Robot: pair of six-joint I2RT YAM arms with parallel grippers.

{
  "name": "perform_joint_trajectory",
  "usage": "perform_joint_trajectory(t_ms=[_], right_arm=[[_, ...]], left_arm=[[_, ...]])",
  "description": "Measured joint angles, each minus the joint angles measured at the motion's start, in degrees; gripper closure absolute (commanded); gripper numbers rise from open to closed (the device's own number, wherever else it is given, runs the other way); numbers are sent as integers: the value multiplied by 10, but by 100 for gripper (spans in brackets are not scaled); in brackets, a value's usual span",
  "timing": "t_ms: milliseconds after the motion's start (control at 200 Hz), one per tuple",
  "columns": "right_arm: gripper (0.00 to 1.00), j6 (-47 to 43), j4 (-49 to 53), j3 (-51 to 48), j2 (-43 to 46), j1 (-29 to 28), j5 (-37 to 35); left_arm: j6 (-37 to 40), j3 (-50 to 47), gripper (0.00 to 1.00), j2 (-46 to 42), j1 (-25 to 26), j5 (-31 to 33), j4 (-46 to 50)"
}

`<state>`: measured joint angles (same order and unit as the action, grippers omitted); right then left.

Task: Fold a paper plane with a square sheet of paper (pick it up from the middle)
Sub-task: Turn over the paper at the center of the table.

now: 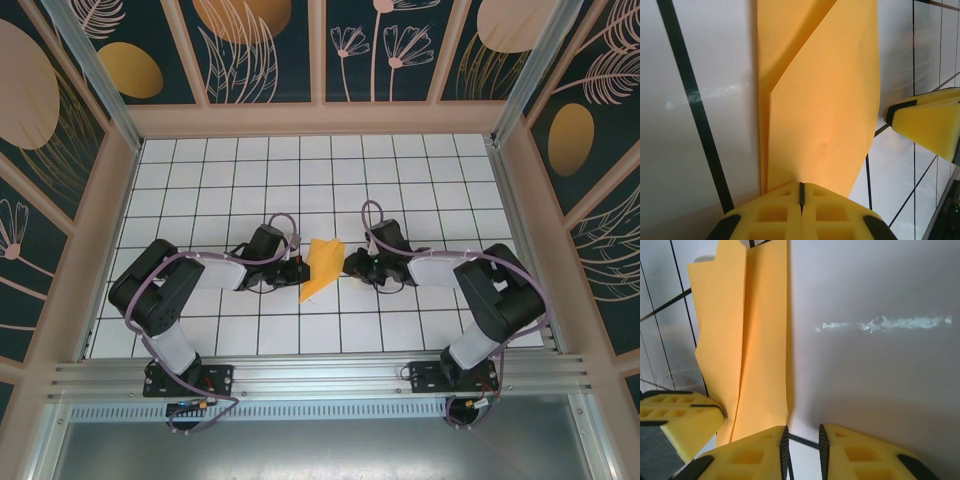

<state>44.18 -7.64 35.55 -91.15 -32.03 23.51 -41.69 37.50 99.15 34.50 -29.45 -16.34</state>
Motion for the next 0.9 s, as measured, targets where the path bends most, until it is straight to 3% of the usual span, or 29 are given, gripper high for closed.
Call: perform_joint_trajectory(t_ms=[285, 901], right_arm=[[58, 68, -28, -9, 19, -37, 2], [58, 176, -38, 19, -28, -82, -11]], left_arm=[[-47, -28, 95, -16, 0, -4, -19], [-165, -92, 94, -32, 0, -31, -112]])
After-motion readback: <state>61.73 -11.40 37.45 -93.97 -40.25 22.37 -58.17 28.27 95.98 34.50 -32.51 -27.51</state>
